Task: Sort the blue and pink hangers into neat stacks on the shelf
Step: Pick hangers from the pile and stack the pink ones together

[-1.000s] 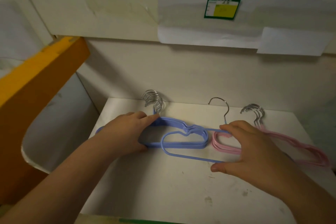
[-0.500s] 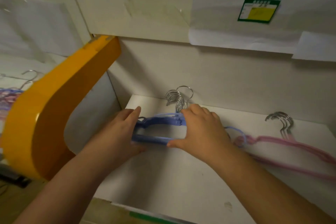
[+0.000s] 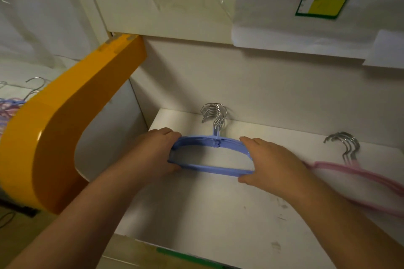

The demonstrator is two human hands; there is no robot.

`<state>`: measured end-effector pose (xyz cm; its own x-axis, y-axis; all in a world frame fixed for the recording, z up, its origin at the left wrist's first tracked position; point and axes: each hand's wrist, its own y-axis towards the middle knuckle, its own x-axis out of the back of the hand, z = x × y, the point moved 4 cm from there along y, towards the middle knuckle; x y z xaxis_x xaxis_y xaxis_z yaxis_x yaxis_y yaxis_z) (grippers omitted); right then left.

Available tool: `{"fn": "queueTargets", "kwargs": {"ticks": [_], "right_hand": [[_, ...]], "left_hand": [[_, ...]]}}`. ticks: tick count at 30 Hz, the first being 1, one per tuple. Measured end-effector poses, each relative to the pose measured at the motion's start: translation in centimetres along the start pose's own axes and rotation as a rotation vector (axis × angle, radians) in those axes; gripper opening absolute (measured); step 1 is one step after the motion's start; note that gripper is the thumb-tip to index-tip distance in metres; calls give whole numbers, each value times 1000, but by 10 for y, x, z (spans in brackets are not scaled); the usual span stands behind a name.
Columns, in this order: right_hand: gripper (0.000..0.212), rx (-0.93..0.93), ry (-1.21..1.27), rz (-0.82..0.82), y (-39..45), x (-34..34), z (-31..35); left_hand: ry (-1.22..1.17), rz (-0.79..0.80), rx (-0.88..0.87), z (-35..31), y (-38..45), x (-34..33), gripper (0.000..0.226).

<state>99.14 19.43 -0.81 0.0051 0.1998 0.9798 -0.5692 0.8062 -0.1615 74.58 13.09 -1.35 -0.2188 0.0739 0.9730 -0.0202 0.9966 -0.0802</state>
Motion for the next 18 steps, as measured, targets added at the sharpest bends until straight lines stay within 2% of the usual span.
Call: {"fn": "queueTargets", "kwargs": {"ticks": [6, 18], "right_hand": [[52, 2, -3, -34, 2, 3, -4], [53, 10, 76, -70, 3, 2, -13]], "left_hand": [[-13, 48, 26, -3, 2, 5, 39], [60, 106, 91, -14, 1, 10, 42]]}}
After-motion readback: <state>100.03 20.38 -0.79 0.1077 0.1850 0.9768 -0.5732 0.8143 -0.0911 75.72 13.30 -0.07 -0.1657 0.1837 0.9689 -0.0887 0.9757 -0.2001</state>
